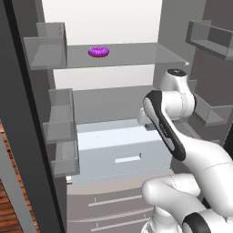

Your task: Fully open the fridge drawer.

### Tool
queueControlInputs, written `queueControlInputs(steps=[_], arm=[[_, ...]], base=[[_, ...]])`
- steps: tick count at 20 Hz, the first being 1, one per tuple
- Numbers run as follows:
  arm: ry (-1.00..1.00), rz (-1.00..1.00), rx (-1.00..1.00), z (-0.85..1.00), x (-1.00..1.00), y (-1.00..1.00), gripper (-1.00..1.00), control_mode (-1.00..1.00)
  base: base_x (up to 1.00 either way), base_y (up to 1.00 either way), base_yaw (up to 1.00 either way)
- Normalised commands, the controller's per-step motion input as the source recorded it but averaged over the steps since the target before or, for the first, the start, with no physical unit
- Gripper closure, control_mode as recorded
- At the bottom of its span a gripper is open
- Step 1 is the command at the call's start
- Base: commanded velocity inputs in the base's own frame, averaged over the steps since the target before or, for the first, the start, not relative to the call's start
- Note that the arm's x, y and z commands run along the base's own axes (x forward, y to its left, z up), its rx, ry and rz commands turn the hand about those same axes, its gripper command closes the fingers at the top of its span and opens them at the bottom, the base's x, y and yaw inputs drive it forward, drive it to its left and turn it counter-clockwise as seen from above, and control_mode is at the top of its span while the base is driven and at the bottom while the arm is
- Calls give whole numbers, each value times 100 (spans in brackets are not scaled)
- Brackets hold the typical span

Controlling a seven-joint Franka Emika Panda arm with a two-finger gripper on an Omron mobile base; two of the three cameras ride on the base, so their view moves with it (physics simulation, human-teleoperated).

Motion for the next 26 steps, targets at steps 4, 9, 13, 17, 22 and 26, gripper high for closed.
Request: queueControlInputs(steps=[4,9,13,17,22,26], arm=[[0,0,0,0,0,0,-100,100],[0,0,0,0,0,0,-100,100],[0,0,0,0,0,0,-100,100],[0,0,0,0,0,0,-100,100],[0,0,0,0,0,0,-100,100],[0,0,0,0,0,0,-100,100]], base=[[-9,15,1],[-23,29,5],[-27,37,6],[-38,29,5],[-47,6,1],[-45,0,0]])
